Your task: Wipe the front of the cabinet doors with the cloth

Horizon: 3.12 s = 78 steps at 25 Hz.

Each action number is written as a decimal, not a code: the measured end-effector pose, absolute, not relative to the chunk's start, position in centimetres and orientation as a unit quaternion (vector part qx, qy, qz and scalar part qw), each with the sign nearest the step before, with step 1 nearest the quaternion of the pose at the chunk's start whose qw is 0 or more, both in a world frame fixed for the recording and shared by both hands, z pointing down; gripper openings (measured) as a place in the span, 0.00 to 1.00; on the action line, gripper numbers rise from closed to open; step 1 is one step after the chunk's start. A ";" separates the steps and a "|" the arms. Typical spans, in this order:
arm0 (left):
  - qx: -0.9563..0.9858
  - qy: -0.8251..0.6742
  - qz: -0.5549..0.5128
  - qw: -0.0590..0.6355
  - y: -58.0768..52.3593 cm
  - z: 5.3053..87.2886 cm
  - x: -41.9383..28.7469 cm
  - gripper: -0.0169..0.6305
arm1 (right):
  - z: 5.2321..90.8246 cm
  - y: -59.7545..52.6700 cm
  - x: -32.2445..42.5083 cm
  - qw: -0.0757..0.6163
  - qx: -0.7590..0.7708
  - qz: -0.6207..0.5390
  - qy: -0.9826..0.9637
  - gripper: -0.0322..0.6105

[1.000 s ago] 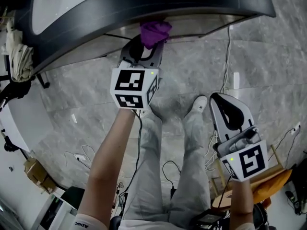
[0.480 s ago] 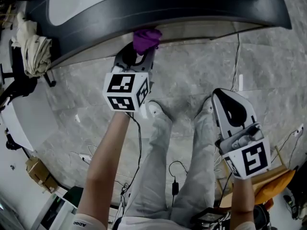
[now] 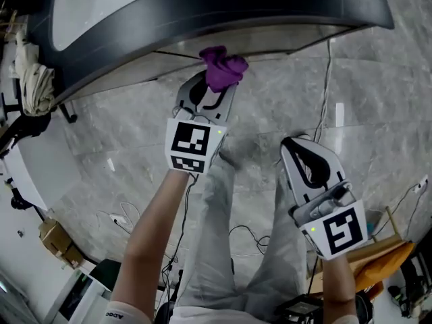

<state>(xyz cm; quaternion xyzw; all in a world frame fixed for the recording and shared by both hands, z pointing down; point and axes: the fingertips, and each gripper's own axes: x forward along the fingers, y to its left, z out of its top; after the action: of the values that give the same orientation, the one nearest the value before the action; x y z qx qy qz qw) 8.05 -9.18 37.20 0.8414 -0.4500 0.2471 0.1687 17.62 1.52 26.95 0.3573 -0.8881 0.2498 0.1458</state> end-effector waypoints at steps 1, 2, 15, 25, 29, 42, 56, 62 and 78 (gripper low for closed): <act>0.841 -0.450 0.245 0.177 -9.1 38.0 10.0 0.24 | 27.2 1.5 18.6 0.146 0.355 0.252 -0.888 0.10; 0.840 -0.449 0.239 0.190 -8.9 38.9 12.2 0.24 | 27.5 1.6 19.6 0.148 0.353 0.256 -0.888 0.10; 0.825 -0.435 0.213 0.292 -14.1 47.7 30.1 0.24 | 34.9 4.1 33.9 0.185 0.356 0.319 -0.859 0.10; 0.809 -0.448 0.254 0.284 -15.2 49.6 23.7 0.24 | 36.8 1.5 34.4 0.162 0.406 0.323 -0.839 0.10; 0.795 -0.465 0.270 0.279 -14.6 50.0 18.2 0.24 | 36.3 1.4 30.1 0.150 0.386 0.322 -0.851 0.10; 0.730 -0.536 0.313 0.288 -12.9 51.1 2.2 0.24 | 36.9 2.6 20.8 0.155 0.360 0.325 -0.861 0.10; 0.743 -0.498 0.364 0.260 -10.4 53.0 8.9 0.24 | 35.6 1.9 24.2 0.123 0.366 0.335 -0.859 0.10; 0.777 -0.445 0.355 0.267 -11.6 55.7 22.3 0.24 | 38.1 3.4 31.7 0.146 0.375 0.350 -0.846 0.10; 0.766 -0.428 0.396 0.271 -15.6 60.4 24.4 0.24 | 43.2 2.9 41.4 0.139 0.471 0.371 -0.789 0.10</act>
<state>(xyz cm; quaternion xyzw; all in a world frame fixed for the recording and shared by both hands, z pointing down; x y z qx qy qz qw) 24.43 -15.64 60.44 0.7657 -0.4283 0.3960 0.2709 41.43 2.85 43.22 0.4708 -0.7885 0.3707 0.1388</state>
